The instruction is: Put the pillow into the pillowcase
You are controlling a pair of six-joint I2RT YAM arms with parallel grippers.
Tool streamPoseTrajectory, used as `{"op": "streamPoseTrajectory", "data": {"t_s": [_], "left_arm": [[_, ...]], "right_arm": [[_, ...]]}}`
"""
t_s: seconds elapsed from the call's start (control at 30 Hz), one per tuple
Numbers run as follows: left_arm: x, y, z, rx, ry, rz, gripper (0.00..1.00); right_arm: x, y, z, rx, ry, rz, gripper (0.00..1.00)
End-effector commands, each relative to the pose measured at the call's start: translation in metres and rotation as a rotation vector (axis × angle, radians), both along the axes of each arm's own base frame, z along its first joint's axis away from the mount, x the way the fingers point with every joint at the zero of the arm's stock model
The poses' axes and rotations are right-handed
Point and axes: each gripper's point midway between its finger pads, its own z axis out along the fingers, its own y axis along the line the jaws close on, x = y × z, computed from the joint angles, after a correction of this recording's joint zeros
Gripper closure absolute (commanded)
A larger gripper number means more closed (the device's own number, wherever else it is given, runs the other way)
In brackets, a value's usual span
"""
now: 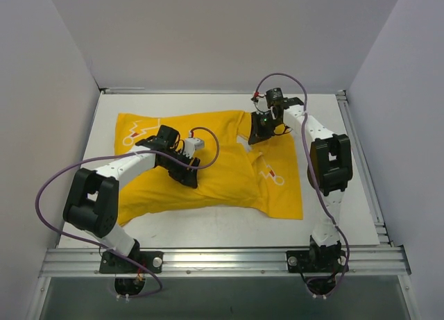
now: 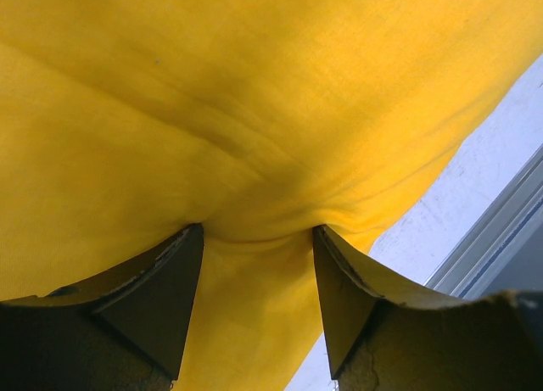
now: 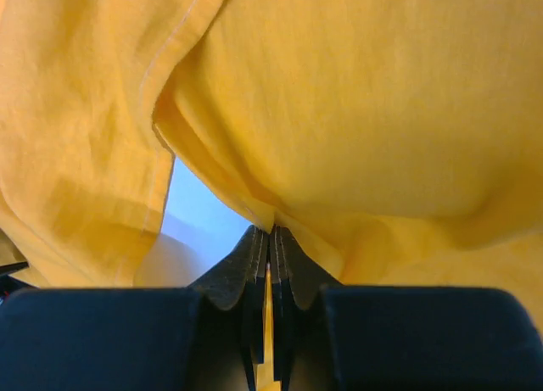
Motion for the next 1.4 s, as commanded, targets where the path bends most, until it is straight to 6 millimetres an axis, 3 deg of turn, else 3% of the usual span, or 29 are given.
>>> {"op": "streamPoseTrajectory", "data": {"t_s": [0.0,0.2,0.33,0.37,0.47,0.5,0.53,0.6,0.63,0.67,0.7,0.73,0.77,0.83,0.87,0.9,0.93,0.97,1.0,1.03,1.07,1.1,1.13,1.17,1.2,1.23,1.37], "left_arm": [[0.014,-0.007,0.002,-0.020,-0.063,-0.012,0.36],[0.025,-0.012,0.007,-0.030,-0.087,-0.003,0.37],[0.039,-0.020,0.016,-0.054,-0.109,0.008,0.37],[0.043,-0.022,0.016,-0.061,-0.113,0.006,0.37],[0.058,-0.034,0.029,-0.109,-0.152,-0.018,0.38],[0.064,-0.039,0.034,-0.129,-0.172,-0.025,0.39],[0.072,-0.047,0.045,-0.158,-0.191,-0.036,0.39],[0.079,-0.055,0.048,-0.185,-0.195,-0.051,0.39],[0.083,-0.057,0.051,-0.191,-0.203,-0.052,0.39],[0.091,-0.059,0.057,-0.193,-0.227,-0.054,0.37],[0.094,-0.058,0.060,-0.185,-0.242,-0.056,0.36],[0.100,-0.051,0.065,-0.174,-0.268,-0.049,0.34],[0.101,-0.047,0.081,-0.184,-0.307,-0.045,0.33],[0.108,-0.019,0.099,-0.198,-0.328,0.016,0.29],[0.099,-0.007,0.121,-0.230,-0.336,0.029,0.28],[0.092,0.008,0.126,-0.229,-0.330,0.046,0.07],[0.095,0.039,0.131,-0.196,-0.362,0.078,0.07],[0.073,0.059,0.139,-0.161,-0.345,0.094,0.06],[0.060,0.076,0.131,-0.119,-0.326,0.107,0.05],[0.050,0.097,0.127,-0.063,-0.352,0.086,0.03],[0.026,0.127,0.126,-0.016,-0.310,0.137,0.02],[0.012,0.143,0.119,0.017,-0.288,0.141,0.03],[-0.018,0.168,0.102,0.089,-0.240,0.126,0.03],[-0.031,0.181,0.094,0.116,-0.218,0.122,0.03],[-0.044,0.191,0.084,0.141,-0.198,0.115,0.02],[-0.061,0.203,0.064,0.180,-0.167,0.079,0.03],[-0.099,0.231,0.025,0.230,-0.066,0.087,0.02]], "right_arm": [[-0.003,0.000,0.012,0.015,0.014,0.017,1.00],[-0.033,0.050,0.077,0.279,0.021,0.124,1.00],[-0.051,0.078,0.094,0.414,0.092,0.148,1.00],[-0.055,0.082,0.091,0.430,0.118,0.148,1.00],[-0.059,0.084,0.056,0.417,0.208,0.120,1.00],[-0.058,0.079,0.029,0.389,0.259,0.094,1.00],[-0.055,0.073,0.015,0.373,0.279,0.076,1.00],[-0.048,0.061,-0.015,0.342,0.321,0.041,1.00],[-0.039,0.049,-0.020,0.342,0.318,0.012,0.97],[-0.034,0.043,-0.020,0.348,0.316,-0.003,0.88],[-0.029,0.037,-0.013,0.363,0.306,-0.019,0.77],[-0.019,0.024,0.000,0.398,0.287,-0.044,0.60],[-0.014,0.017,0.012,0.414,0.258,-0.050,0.54],[-0.013,0.000,0.056,0.421,0.140,-0.013,0.35],[-0.014,-0.012,0.069,0.402,0.094,-0.008,0.30],[-0.033,-0.020,0.094,0.374,0.067,0.014,0.25],[-0.040,-0.033,0.095,0.281,-0.018,0.084,0.11],[-0.058,-0.039,0.090,0.228,-0.009,0.109,0.09],[-0.081,-0.047,0.102,0.178,-0.028,0.143,0.09],[-0.094,-0.056,0.096,0.113,-0.051,0.193,0.09],[-0.107,-0.068,0.085,0.027,-0.042,0.207,0.09],[-0.135,-0.075,0.075,-0.026,-0.008,0.228,0.09],[-0.149,-0.089,0.061,-0.115,-0.002,0.267,0.08],[-0.161,-0.098,0.053,-0.175,0.009,0.289,0.08],[-0.190,-0.104,0.036,-0.226,0.045,0.340,0.08],[-0.200,-0.110,0.028,-0.271,0.049,0.377,0.08],[-0.230,-0.145,-0.006,-0.481,0.049,0.460,0.07]]}}
